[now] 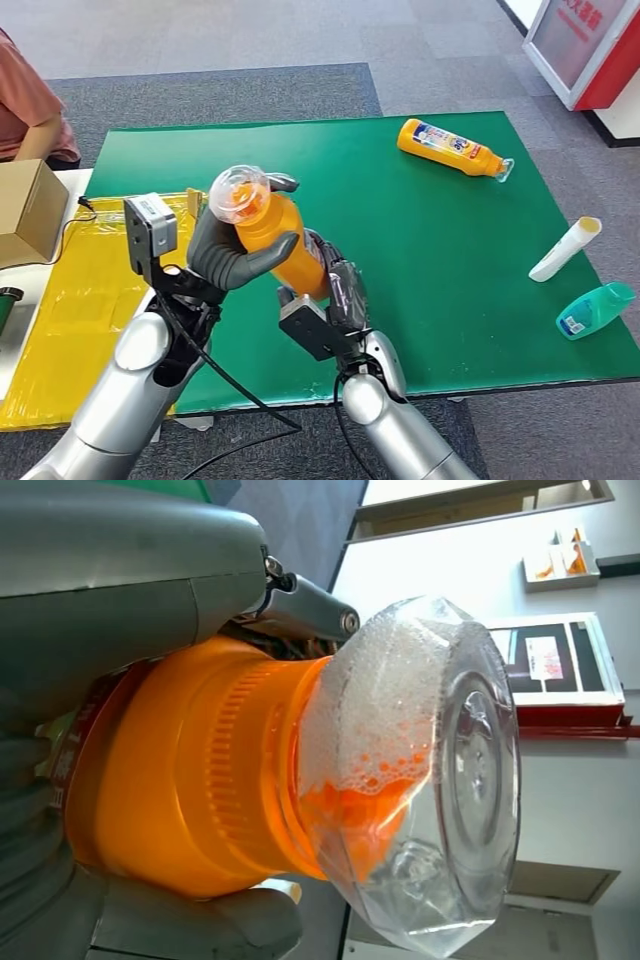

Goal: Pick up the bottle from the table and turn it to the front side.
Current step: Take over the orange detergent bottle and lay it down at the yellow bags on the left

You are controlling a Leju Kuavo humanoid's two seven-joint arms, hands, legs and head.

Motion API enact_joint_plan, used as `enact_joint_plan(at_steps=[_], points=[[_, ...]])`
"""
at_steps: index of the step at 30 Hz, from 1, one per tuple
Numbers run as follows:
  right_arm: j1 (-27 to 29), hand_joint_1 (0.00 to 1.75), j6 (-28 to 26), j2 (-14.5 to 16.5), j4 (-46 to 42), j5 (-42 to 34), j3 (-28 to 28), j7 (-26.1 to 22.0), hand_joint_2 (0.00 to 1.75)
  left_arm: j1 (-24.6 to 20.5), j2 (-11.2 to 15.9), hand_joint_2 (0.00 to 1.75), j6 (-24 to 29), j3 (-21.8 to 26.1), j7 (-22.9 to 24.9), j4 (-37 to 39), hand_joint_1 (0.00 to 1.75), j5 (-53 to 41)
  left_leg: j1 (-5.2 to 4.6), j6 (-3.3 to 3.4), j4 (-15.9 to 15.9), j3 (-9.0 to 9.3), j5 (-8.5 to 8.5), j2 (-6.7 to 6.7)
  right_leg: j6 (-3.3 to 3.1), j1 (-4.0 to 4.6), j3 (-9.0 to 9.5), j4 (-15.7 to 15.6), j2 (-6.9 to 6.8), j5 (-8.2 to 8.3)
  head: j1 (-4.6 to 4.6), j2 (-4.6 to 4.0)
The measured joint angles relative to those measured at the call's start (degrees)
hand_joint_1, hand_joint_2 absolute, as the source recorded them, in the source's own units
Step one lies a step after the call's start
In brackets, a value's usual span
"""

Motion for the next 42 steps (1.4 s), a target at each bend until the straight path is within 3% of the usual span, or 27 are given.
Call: enact_joint_plan(at_steps=[5, 6, 10, 11, 18, 23, 32, 37, 42], points=[[0.05, 1.75, -0.55, 0.08, 0.34, -1.05, 0.28, -0.41, 1.75, 0.03, 0.20, 1.75, 0.02, 0.02, -0.09, 0.02, 1.75, 1.15, 0.00, 0.00, 0.00, 0.00, 0.00, 0.00, 0.00, 0.00, 0.00, 0.00, 0.00, 0.00, 0.00, 0.00], [0.06, 1.67, -0.69, 0.08, 0.42, -1.26, 0.37, -0.51, 1.75, 0.03, 0.24, 1.75, 0.04, 0.01, -0.10, 0.04, 1.75, 1.33, 0.00, 0.00, 0.00, 0.00, 0.00, 0.00, 0.00, 0.00, 0.00, 0.00, 0.00, 0.00, 0.00, 0.00], [0.07, 0.05, -0.90, 0.08, 0.79, -2.10, 0.75, -0.62, 1.75, 0.04, 0.35, 1.75, 0.33, 0.00, -0.38, 0.26, 1.75, 1.95, 0.00, 0.00, 0.00, 0.00, 0.00, 0.00, 0.00, 0.00, 0.01, 0.00, 0.00, 0.00, 0.00, 0.00], [0.08, 0.00, -0.86, 0.08, 0.85, -2.48, 0.90, -0.64, 1.75, 0.05, 0.39, 1.75, 0.50, 0.01, -0.59, 0.30, 1.75, 2.16, 0.00, 0.00, 0.00, 0.00, 0.00, 0.00, 0.00, 0.00, 0.01, 0.00, 0.00, 0.00, 0.00, 0.00], [0.10, 0.00, 1.45, 0.10, 0.84, -8.12, 1.31, -1.13, 1.75, 1.13, 1.06, 1.75, 3.62, 0.04, -3.57, 0.17, 1.75, 2.09, 0.00, 0.00, 0.00, 0.00, 0.00, 0.00, 0.00, 0.00, 0.00, 0.00, 0.00, 0.00, -0.01, 0.00], [1.20, 0.00, 5.26, 0.03, -0.27, -15.51, 0.77, -1.76, 1.75, 2.50, 1.56, 1.75, 15.32, -0.14, -10.19, -2.22, 1.75, -15.18, 0.00, 0.00, 0.00, -0.01, 0.00, -0.01, 0.00, 0.00, 0.00, 0.00, -0.02, -0.01, -0.01, 0.00], [4.51, 0.00, 3.48, -0.73, -6.45, -20.47, -2.97, -4.87, 1.75, 5.29, 2.76, 1.75, 28.79, 0.18, -13.34, -6.26, 1.75, -35.79, 0.00, 0.00, 0.00, -0.02, -0.01, -0.03, 0.01, 0.00, 0.02, 0.00, -0.04, -0.02, -0.01, 0.00], [5.99, 0.00, 3.37, -1.46, -11.91, -21.94, -5.54, -5.80, 1.75, 8.08, 3.21, 1.75, 39.52, 2.17, -10.77, -7.95, 1.75, -65.64, 0.00, 0.00, 0.00, -0.02, -0.01, -0.03, 0.01, 0.00, 0.02, 0.00, -0.04, -0.02, -0.01, 0.00], [6.91, 0.00, 3.89, -1.80, -17.51, -22.76, -7.43, -6.15, 1.75, 10.97, 3.22, 1.75, 40.72, 5.77, -1.03, -8.46, 1.75, -97.04, 0.00, -0.01, 0.00, -0.02, -0.01, -0.02, 0.00, 0.00, -0.02, 0.00, -0.03, -0.02, -0.01, 0.00]])
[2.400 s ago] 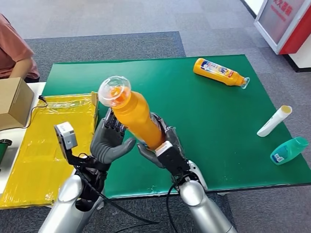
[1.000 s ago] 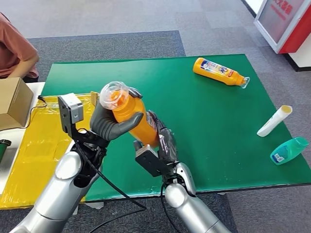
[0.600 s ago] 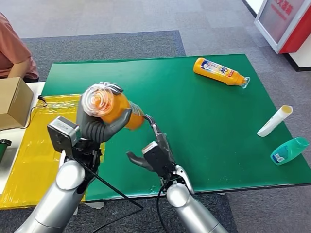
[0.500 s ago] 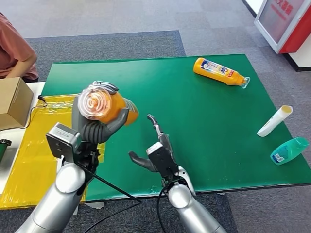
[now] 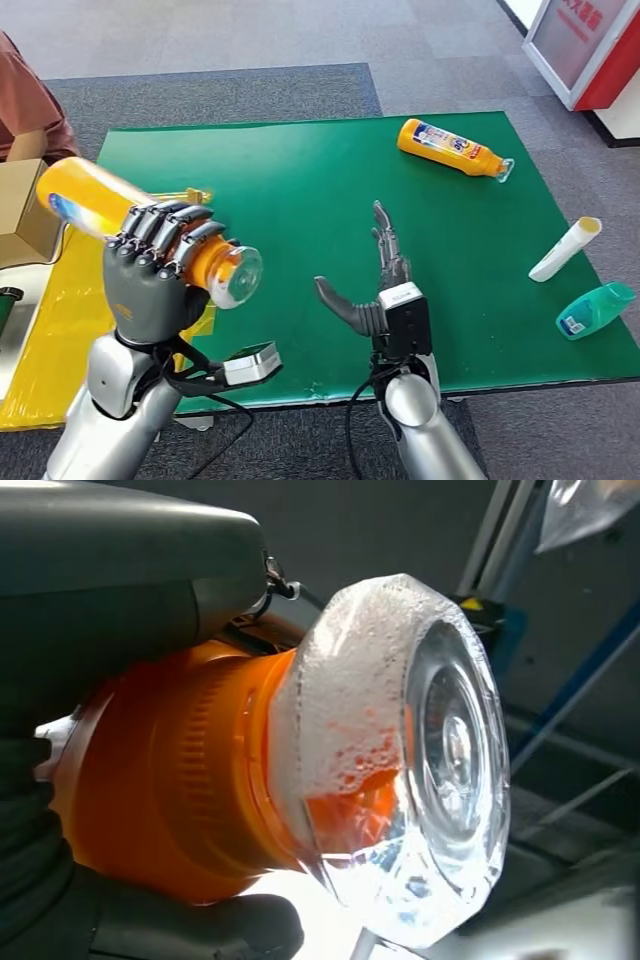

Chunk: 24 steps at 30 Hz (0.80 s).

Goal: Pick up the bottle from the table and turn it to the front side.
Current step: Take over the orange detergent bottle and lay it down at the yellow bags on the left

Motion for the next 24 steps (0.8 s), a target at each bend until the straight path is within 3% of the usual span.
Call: enact_joint_plan(at_steps=[5, 10, 15, 24], points=[[0.51, 0.00, 0.67, -0.14, -4.10, 0.09, -1.10, 0.49, 1.75, 0.28, 0.61, 1.75, -2.21, 1.38, 7.25, 1.22, 1.75, -7.60, 0.00, 0.00, 0.00, 0.00, 0.01, 0.00, 0.00, 0.01, 0.01, 0.00, 0.00, 0.00, -0.01, 0.00], [1.17, 0.00, 1.86, -0.15, -7.03, 1.33, -2.04, 0.71, 1.75, -2.51, 1.84, 1.75, -16.17, 1.46, 14.67, 7.41, 1.75, -7.59, 0.01, 0.03, 0.00, 0.00, 0.06, 0.00, -0.01, 0.01, 0.00, 0.00, -0.02, 0.03, 0.01, 0.00], [1.34, 0.00, 3.10, 0.03, -10.16, 2.31, -2.59, 1.28, 1.75, -8.39, 2.19, 1.75, -26.09, 2.72, 13.66, 22.83, 1.75, 1.78, 0.00, -0.02, 0.00, 0.00, 0.17, 0.04, -0.10, 0.01, -0.03, 0.00, 0.00, 0.17, -0.01, 0.00], [1.26, 0.00, 3.62, 0.34, -11.13, 2.29, -2.85, 1.43, 1.75, -13.73, 2.34, 1.75, -30.27, 4.02, 11.80, 41.52, 1.75, 5.48, 0.01, -0.04, 0.00, -0.03, 0.19, 0.04, -0.09, 0.01, -0.05, 0.00, 0.00, 0.19, 0.00, 0.00]])
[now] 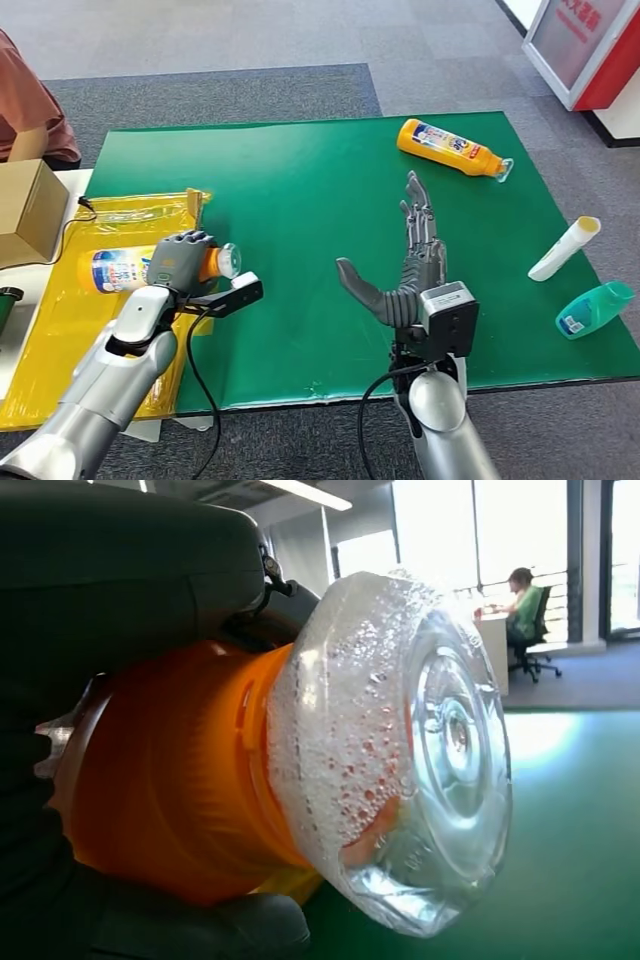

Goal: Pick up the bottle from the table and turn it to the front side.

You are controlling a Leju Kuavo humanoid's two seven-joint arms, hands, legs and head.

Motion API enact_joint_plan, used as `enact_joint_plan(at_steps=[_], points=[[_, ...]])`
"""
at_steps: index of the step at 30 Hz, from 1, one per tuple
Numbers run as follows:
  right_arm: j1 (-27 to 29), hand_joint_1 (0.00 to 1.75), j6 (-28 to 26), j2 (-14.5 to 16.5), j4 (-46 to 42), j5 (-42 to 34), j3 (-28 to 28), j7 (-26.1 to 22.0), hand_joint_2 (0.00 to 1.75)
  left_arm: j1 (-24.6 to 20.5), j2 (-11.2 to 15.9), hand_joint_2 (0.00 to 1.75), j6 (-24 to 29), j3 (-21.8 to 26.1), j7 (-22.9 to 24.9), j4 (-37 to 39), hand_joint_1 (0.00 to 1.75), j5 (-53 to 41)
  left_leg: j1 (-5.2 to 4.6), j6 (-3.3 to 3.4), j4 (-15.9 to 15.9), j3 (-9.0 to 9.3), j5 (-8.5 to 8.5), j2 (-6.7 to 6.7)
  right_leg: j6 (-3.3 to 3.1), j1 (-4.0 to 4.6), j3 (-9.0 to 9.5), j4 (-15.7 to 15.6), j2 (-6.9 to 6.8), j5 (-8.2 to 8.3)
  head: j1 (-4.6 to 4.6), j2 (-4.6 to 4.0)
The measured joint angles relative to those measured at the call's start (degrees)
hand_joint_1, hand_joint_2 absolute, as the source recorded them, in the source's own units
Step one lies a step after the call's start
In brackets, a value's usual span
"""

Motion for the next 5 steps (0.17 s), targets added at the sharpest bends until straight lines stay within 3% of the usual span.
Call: enact_joint_plan(at_steps=[5], points=[[-0.10, 0.00, 0.10, 0.16, 0.00, -0.10, -0.07, 0.00, 1.75, -1.16, -0.31, 1.75, -2.27, -0.04, -0.84, 4.33, 1.75, 0.97, 0.00, 0.00, 0.00, -0.01, 0.00, 0.00, 0.00, 0.00, 0.00, 0.00, 0.00, 0.00, 0.00, 0.00]])
